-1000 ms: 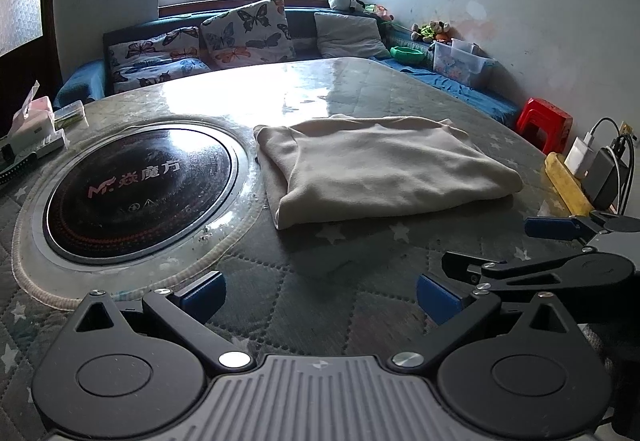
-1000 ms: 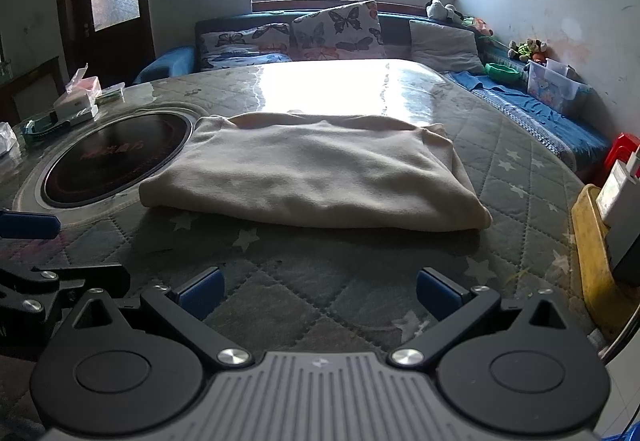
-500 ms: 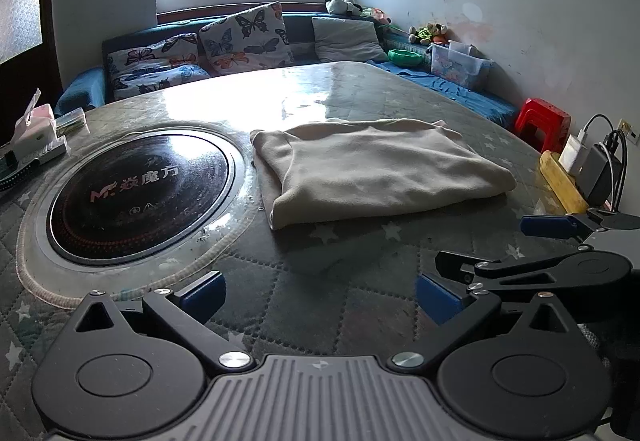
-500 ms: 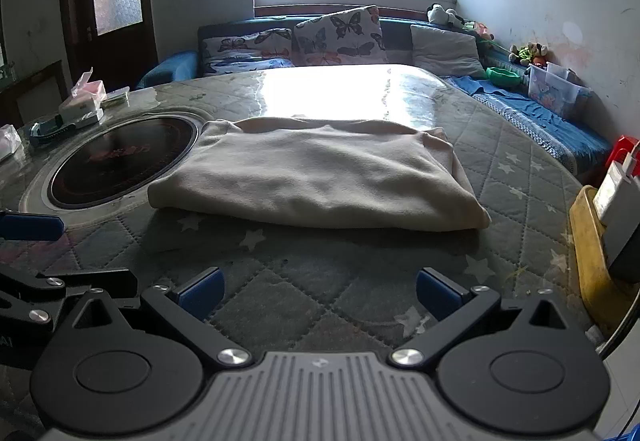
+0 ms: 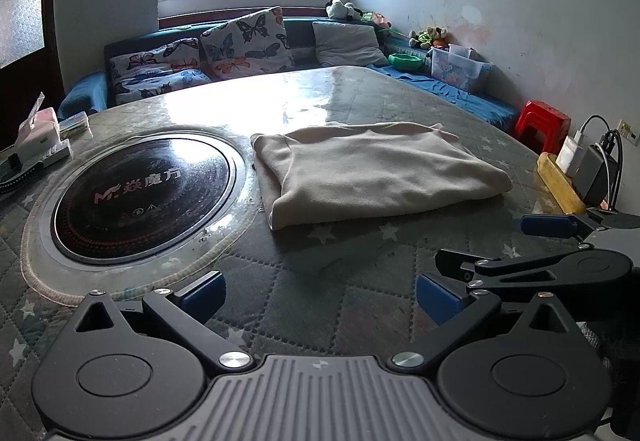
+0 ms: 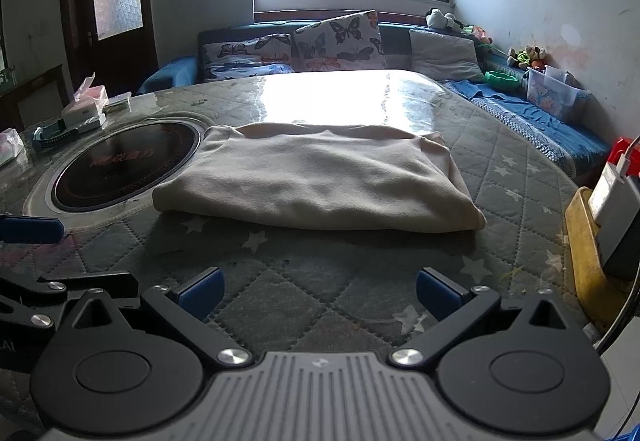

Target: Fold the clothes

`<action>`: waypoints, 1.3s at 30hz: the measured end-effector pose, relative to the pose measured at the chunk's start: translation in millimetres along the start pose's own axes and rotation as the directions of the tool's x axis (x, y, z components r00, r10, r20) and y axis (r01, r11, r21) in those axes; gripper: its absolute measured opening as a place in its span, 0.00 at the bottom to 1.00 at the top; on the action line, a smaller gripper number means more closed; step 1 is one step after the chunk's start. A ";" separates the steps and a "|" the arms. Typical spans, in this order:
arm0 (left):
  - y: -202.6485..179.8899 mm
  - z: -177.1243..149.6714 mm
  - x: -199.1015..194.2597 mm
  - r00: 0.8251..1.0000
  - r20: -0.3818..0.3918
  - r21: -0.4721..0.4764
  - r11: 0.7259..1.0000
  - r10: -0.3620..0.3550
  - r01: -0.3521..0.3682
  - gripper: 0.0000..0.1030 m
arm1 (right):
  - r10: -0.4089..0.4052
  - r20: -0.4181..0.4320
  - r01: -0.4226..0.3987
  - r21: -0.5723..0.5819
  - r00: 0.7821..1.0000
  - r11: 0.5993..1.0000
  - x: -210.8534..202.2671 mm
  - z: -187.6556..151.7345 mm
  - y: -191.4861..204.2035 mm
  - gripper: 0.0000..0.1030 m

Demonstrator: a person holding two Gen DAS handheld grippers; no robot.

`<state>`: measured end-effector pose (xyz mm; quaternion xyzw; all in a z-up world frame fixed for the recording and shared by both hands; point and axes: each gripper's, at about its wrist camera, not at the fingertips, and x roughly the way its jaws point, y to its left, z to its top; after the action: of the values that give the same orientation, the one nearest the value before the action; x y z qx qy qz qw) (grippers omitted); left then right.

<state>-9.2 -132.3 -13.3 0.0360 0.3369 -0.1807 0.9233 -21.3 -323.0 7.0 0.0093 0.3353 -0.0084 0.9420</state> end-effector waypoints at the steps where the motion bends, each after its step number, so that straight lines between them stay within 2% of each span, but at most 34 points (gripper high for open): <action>1: 0.2 0.0 0.1 1.000 0.000 -0.001 1.000 0.001 -0.001 1.00 | 0.000 0.000 0.000 0.000 1.000 1.000 0.0 0.0 0.1 1.00; 39: 5.3 5.0 13.0 1.000 -0.024 -0.006 1.000 -0.009 0.009 1.00 | -0.009 -0.027 0.010 0.014 1.000 1.000 14.0 3.2 -0.5 1.00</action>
<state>4.9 -132.4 -18.0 0.0338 0.3485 -0.1835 0.9185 -8.4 -323.7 0.6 0.0145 0.3480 -0.0152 0.9373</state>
